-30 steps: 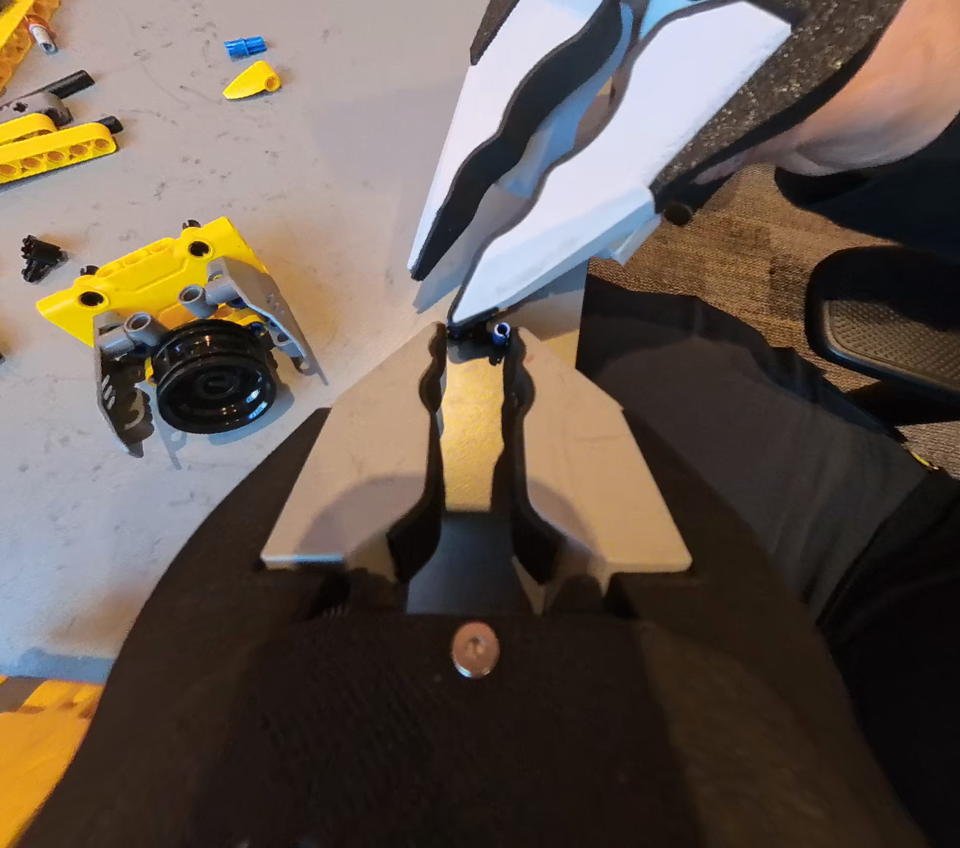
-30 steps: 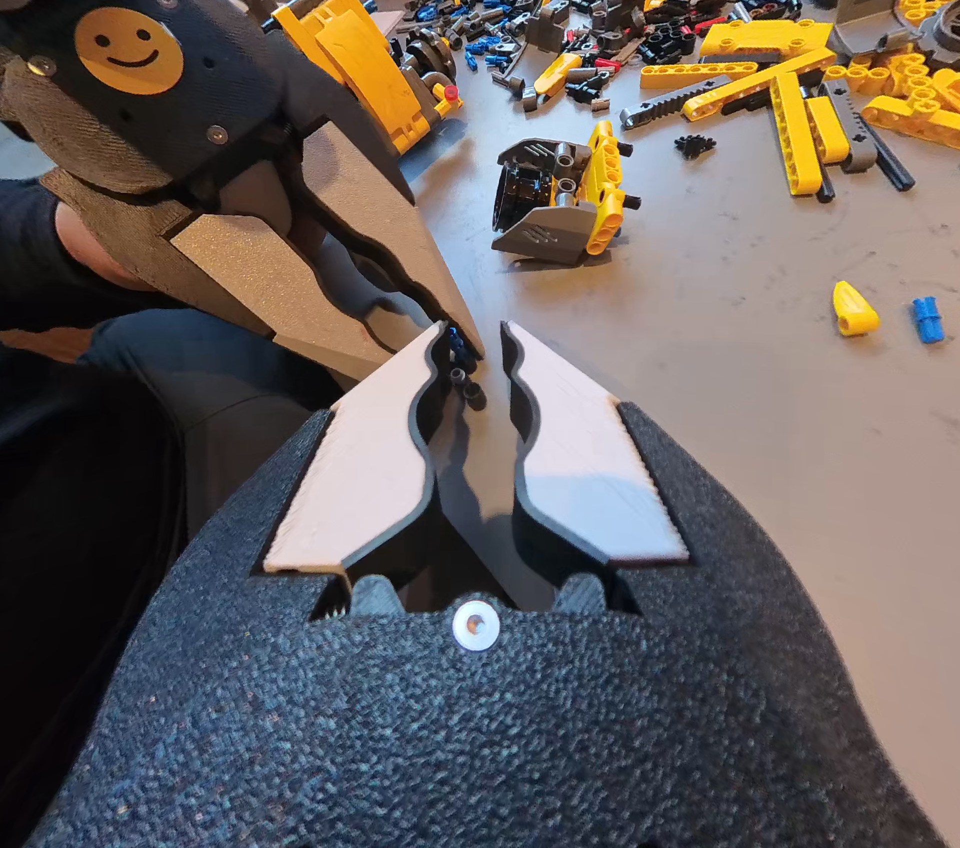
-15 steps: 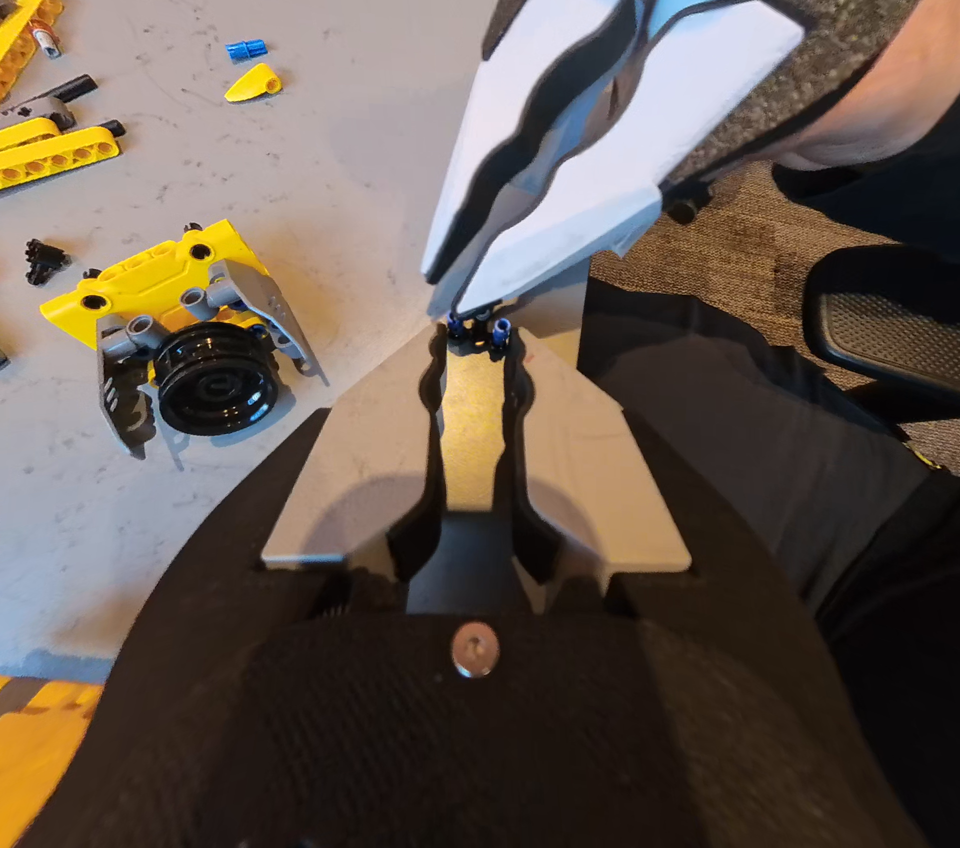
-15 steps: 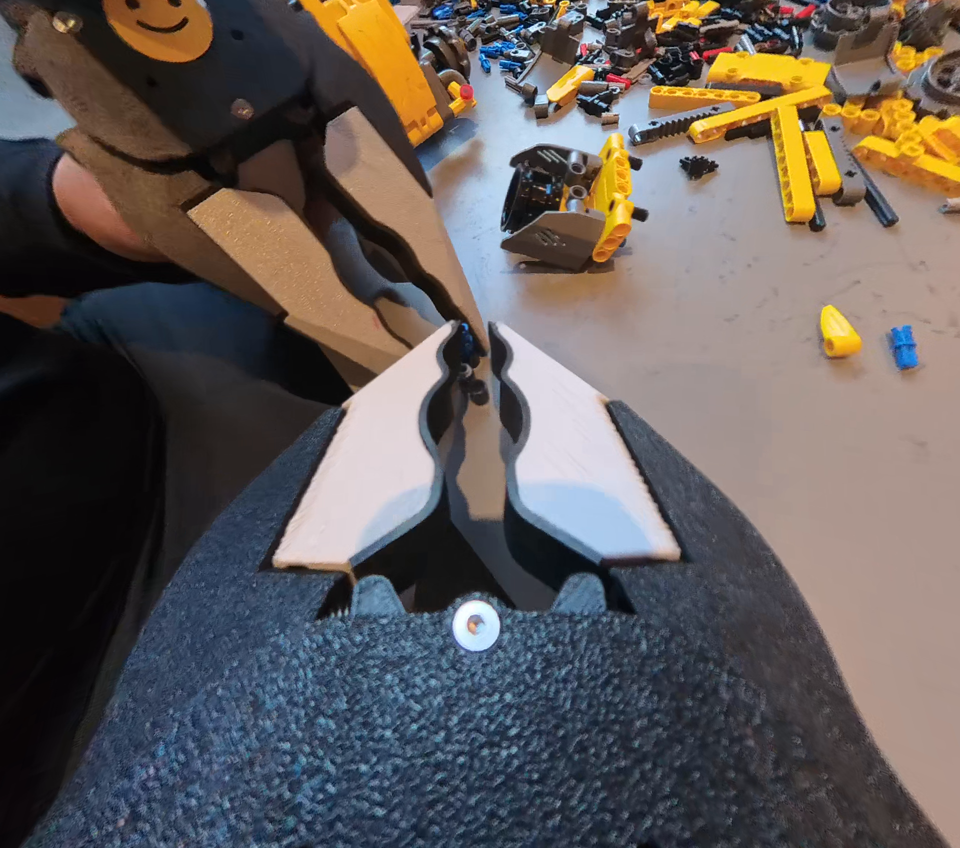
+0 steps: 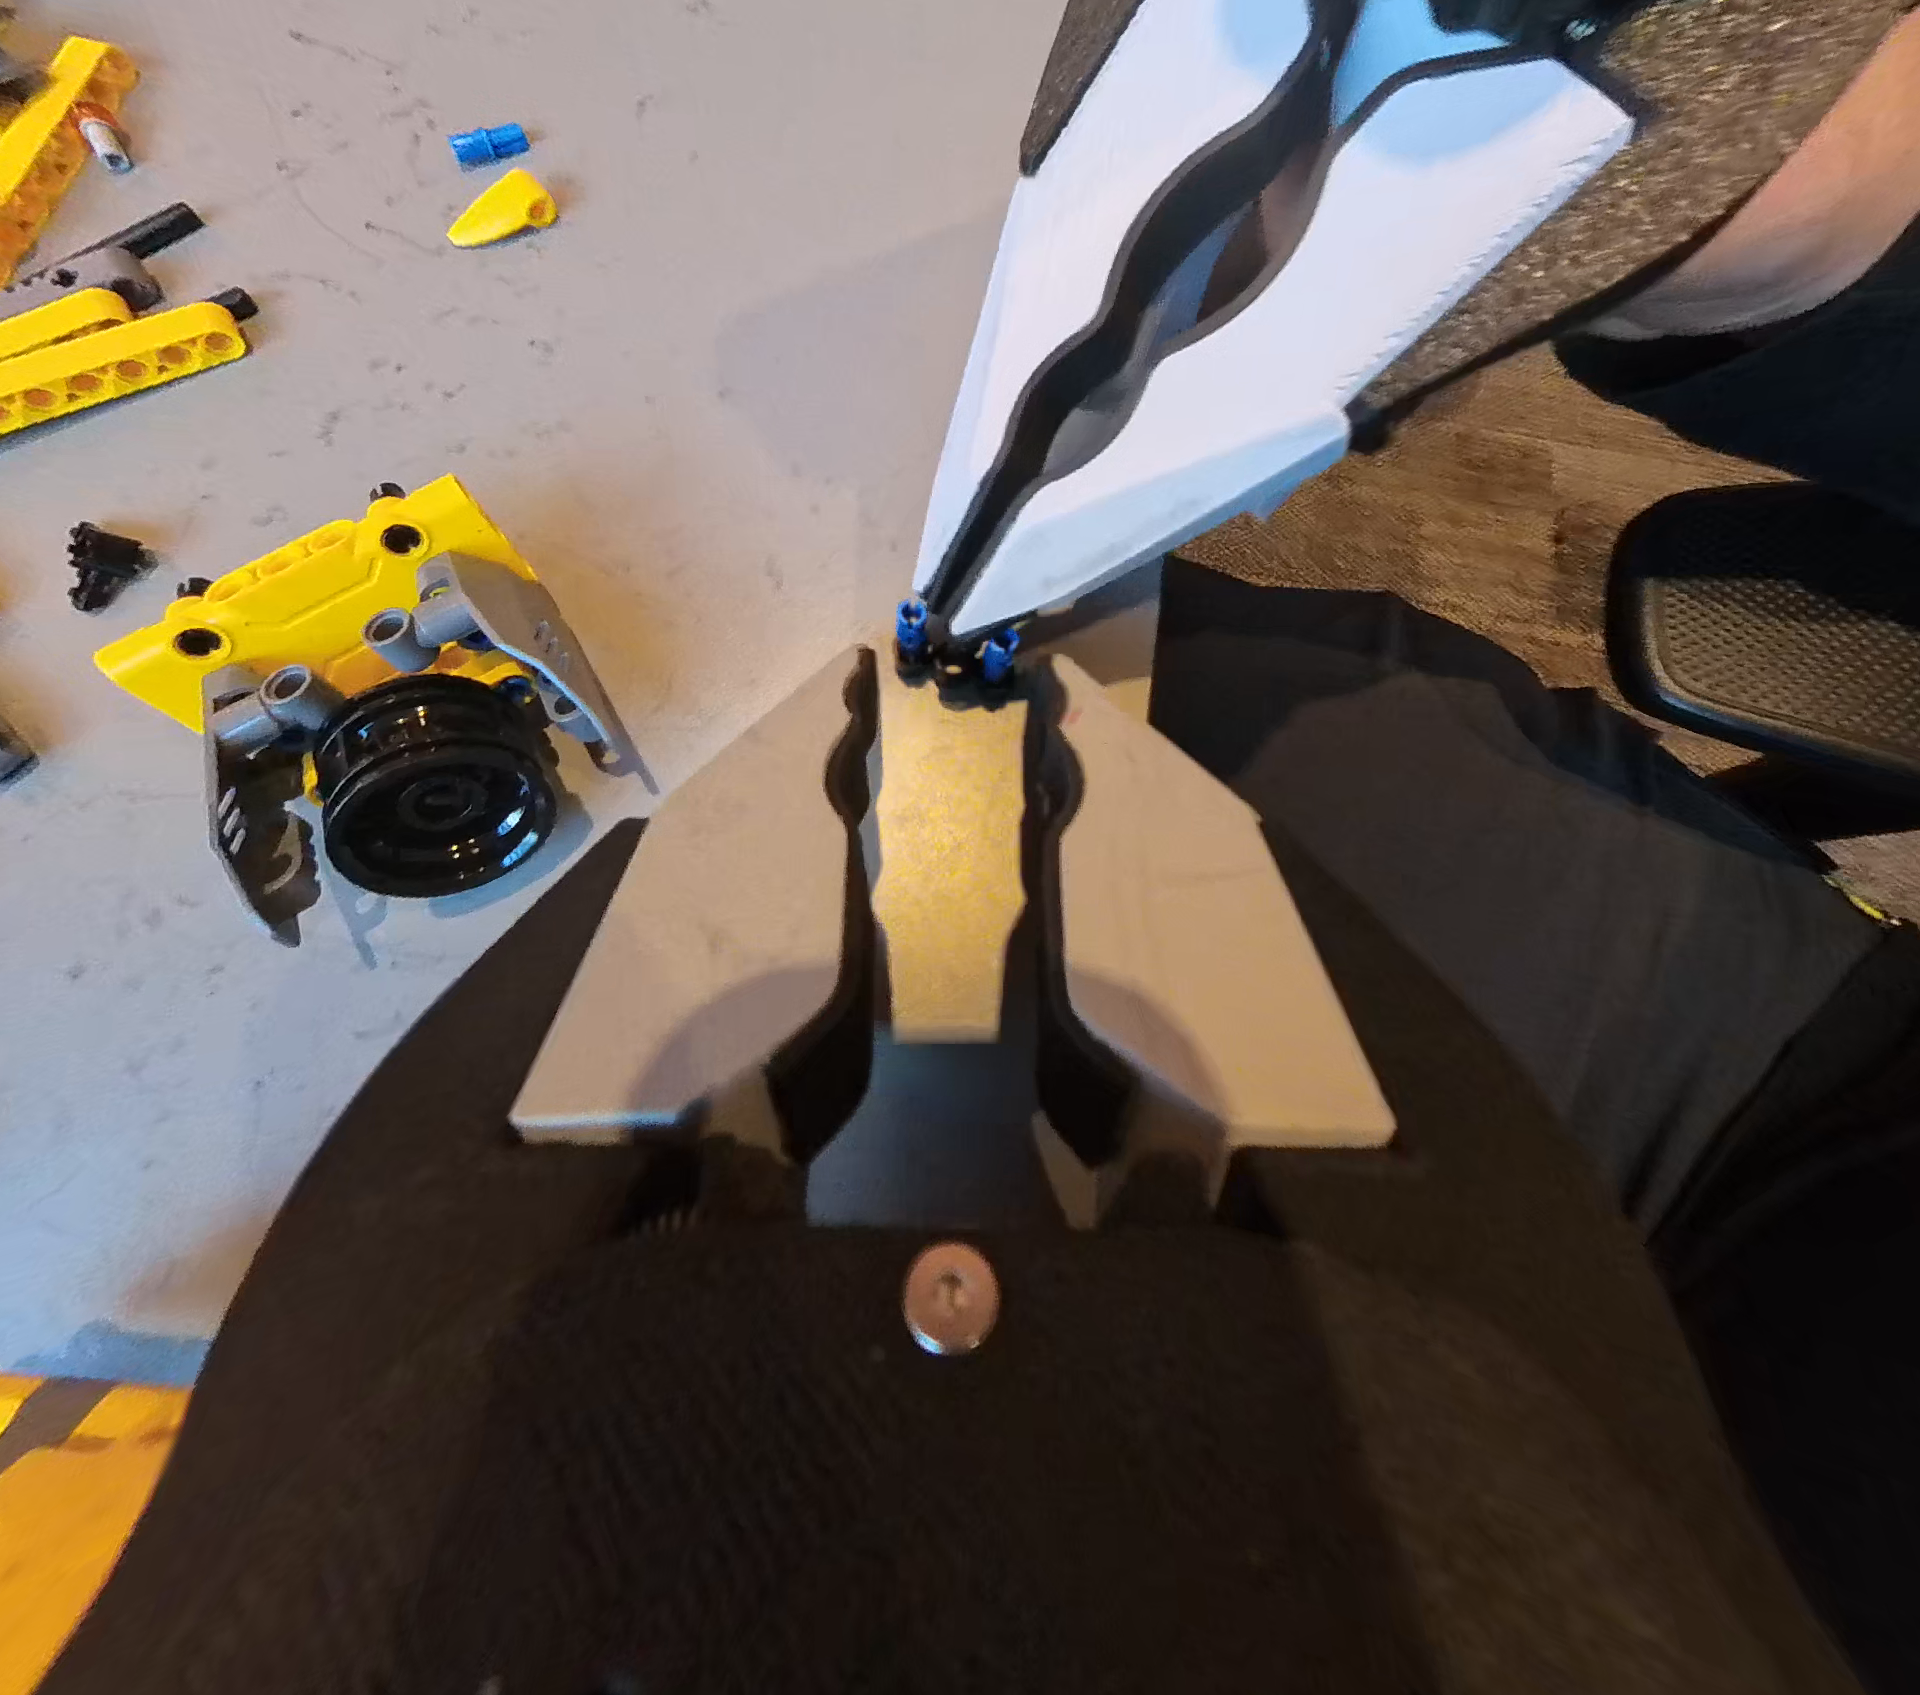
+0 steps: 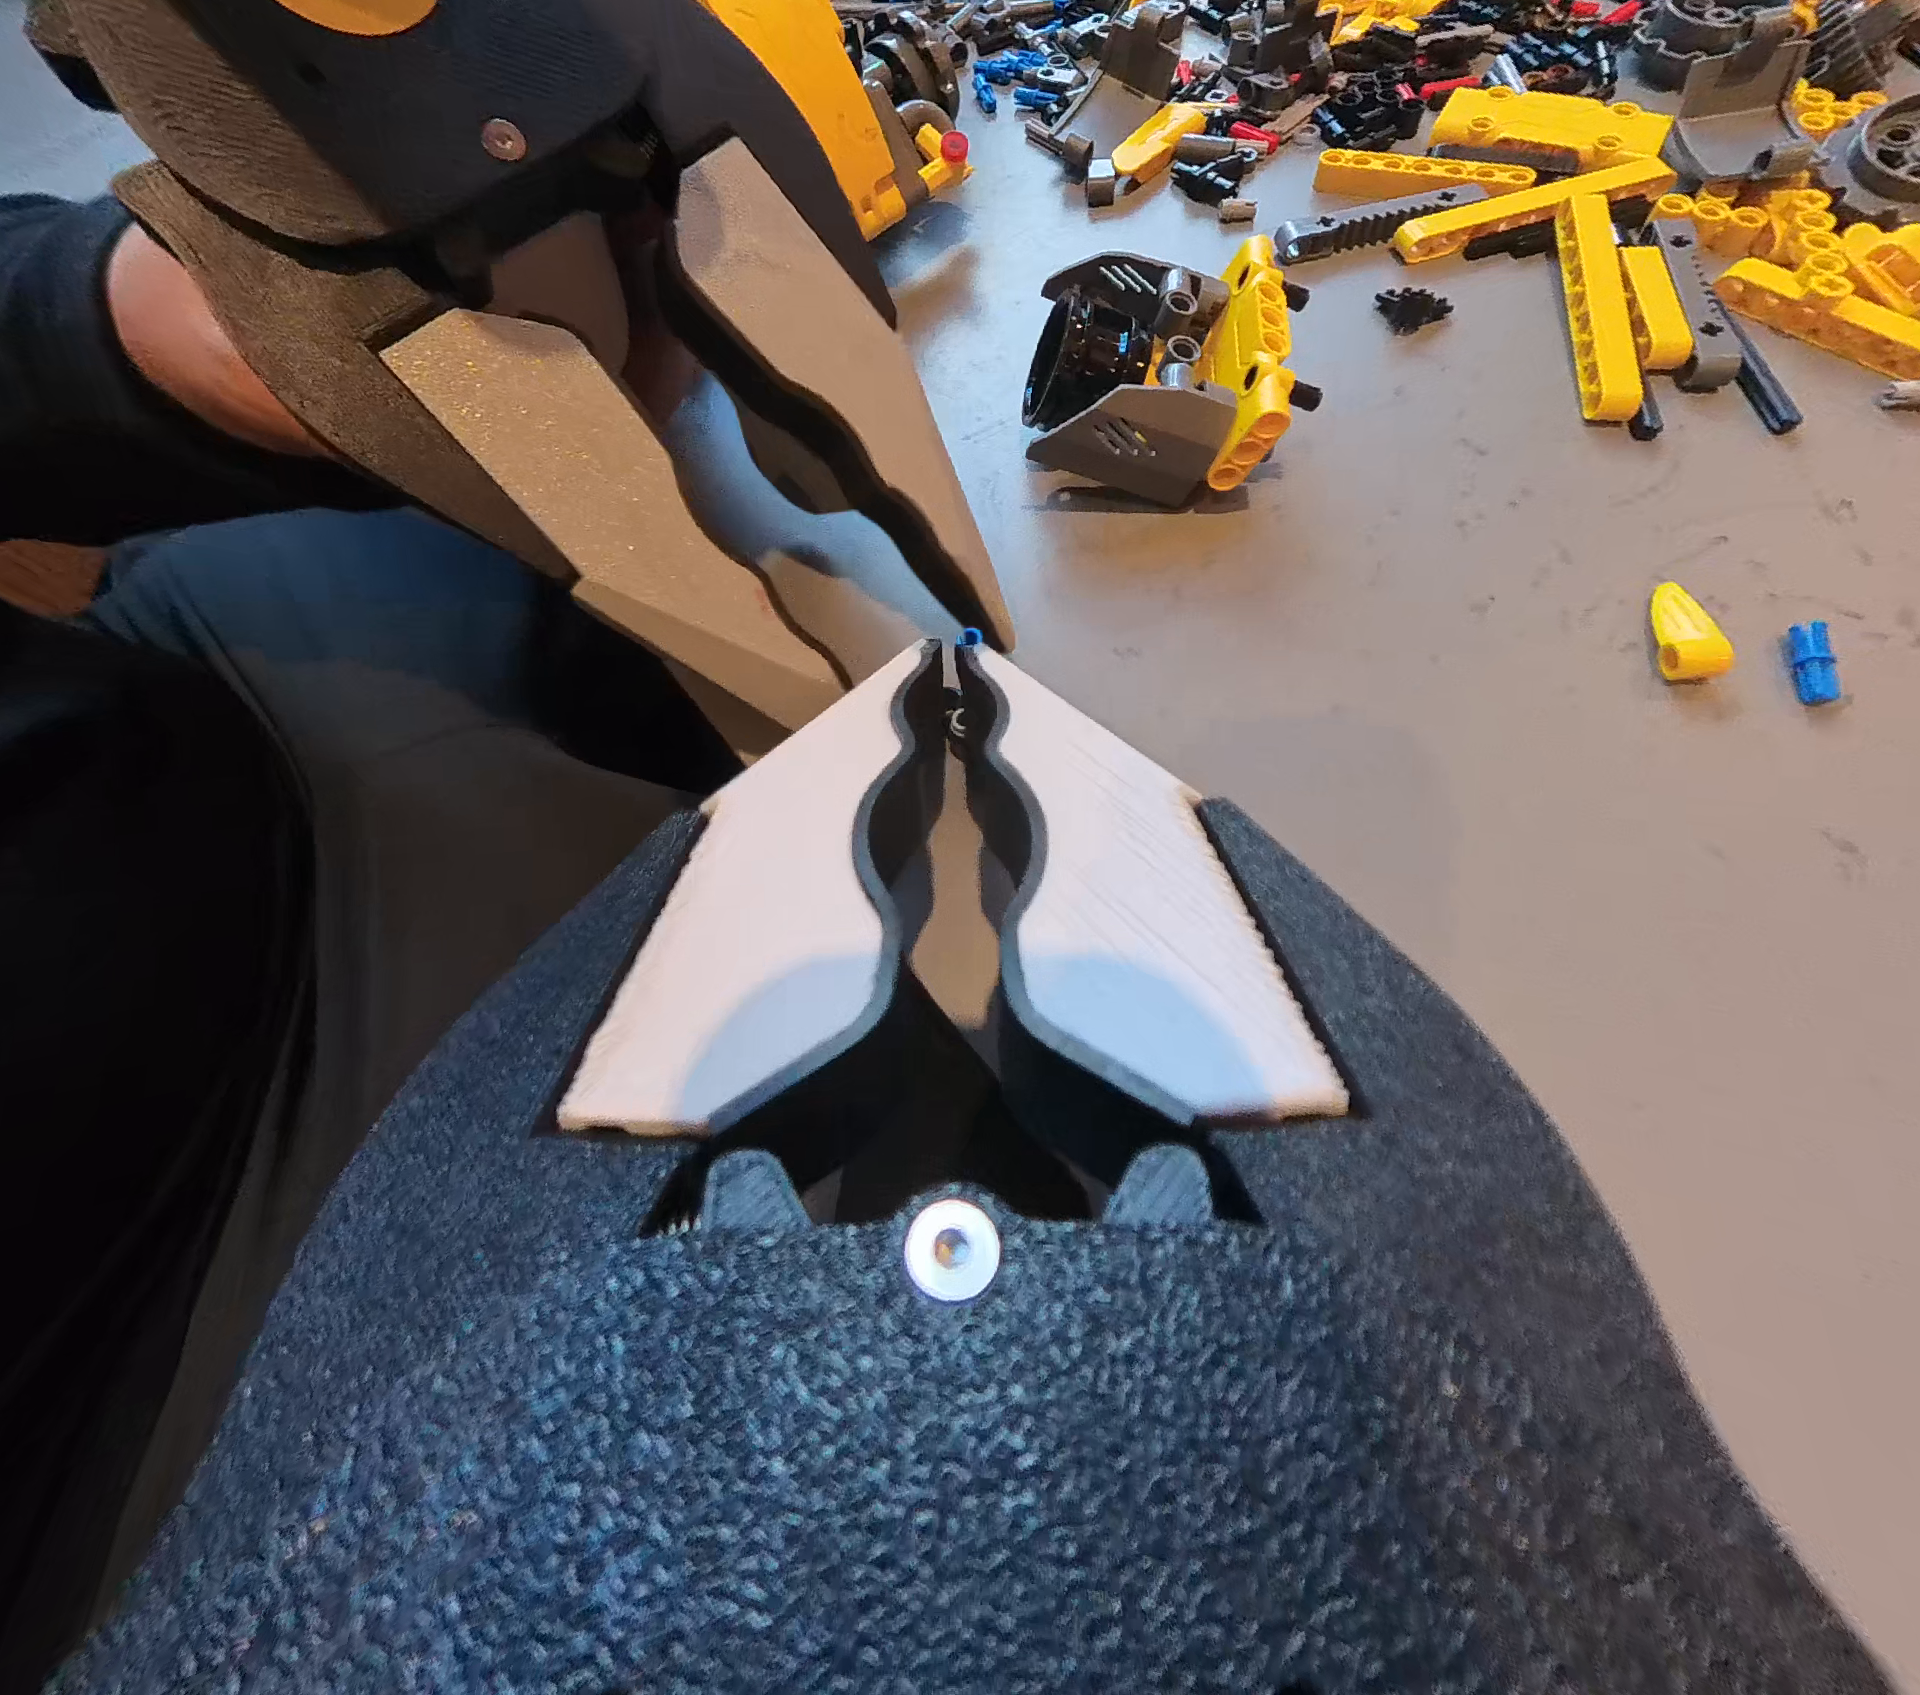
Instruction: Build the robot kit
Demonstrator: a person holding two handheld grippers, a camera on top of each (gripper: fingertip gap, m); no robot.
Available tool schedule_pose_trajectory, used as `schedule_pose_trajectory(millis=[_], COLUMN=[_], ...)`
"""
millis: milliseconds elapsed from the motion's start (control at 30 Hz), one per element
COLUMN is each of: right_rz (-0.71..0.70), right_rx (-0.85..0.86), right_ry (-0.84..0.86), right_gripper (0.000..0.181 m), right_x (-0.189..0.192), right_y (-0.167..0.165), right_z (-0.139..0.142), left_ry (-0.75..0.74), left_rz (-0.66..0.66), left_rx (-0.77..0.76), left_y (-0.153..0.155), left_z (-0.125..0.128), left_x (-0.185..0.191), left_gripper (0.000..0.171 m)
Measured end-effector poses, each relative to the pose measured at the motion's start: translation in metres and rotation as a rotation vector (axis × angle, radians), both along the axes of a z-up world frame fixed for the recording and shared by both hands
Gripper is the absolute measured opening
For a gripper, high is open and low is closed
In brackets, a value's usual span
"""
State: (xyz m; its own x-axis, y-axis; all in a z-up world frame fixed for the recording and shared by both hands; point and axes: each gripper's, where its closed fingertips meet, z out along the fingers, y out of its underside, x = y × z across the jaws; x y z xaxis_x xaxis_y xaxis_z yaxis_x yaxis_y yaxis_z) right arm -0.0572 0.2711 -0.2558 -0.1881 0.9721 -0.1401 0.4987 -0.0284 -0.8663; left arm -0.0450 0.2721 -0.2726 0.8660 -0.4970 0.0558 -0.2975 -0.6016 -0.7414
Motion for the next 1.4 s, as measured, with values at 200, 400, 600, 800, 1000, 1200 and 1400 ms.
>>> schedule_pose_trajectory(millis=[200, 400, 600, 800, 1000, 1200, 1400], right_rz=[-0.019, -0.039, -0.107, -0.141, -0.088, -0.088, -0.035], right_rx=[-0.01, 0.014, -0.058, -0.03, 0.024, 0.078, 0.233], right_ry=[0.015, 0.013, 0.015, -0.028, -0.091, -0.093, -0.081], right_gripper=[0.003, 0.005, 0.009, 0.01, 0.003, 0.005, 0.006], right_x=[0.001, 0.007, 0.003, 0.013, 0.017, 0.018, 0.022], right_y=[-0.002, -0.002, 0.013, 0.024, 0.008, 0.004, -0.004], right_z=[0.001, 0.001, 0.005, -0.002, -0.014, -0.013, 0.0], left_ry=[0.047, 0.118, 0.062, 0.065, 0.09, 0.078, 0.091], left_rz=[0.048, 0.094, 0.065, 0.023, 0.079, 0.113, 0.013], left_rx=[0.06, 0.035, 0.037, 0.024, 0.014, 0.016, 0.022], left_y=[-0.006, -0.003, -0.012, -0.018, -0.003, -0.004, -0.008], left_z=[0.005, -0.003, 0.002, -0.004, -0.003, -0.002, -0.003], left_x=[-0.01, -0.018, -0.007, 0.012, -0.003, -0.018, -0.003], left_gripper=[0.029, 0.016, 0.025, 0.031, 0.03, 0.026, 0.019])
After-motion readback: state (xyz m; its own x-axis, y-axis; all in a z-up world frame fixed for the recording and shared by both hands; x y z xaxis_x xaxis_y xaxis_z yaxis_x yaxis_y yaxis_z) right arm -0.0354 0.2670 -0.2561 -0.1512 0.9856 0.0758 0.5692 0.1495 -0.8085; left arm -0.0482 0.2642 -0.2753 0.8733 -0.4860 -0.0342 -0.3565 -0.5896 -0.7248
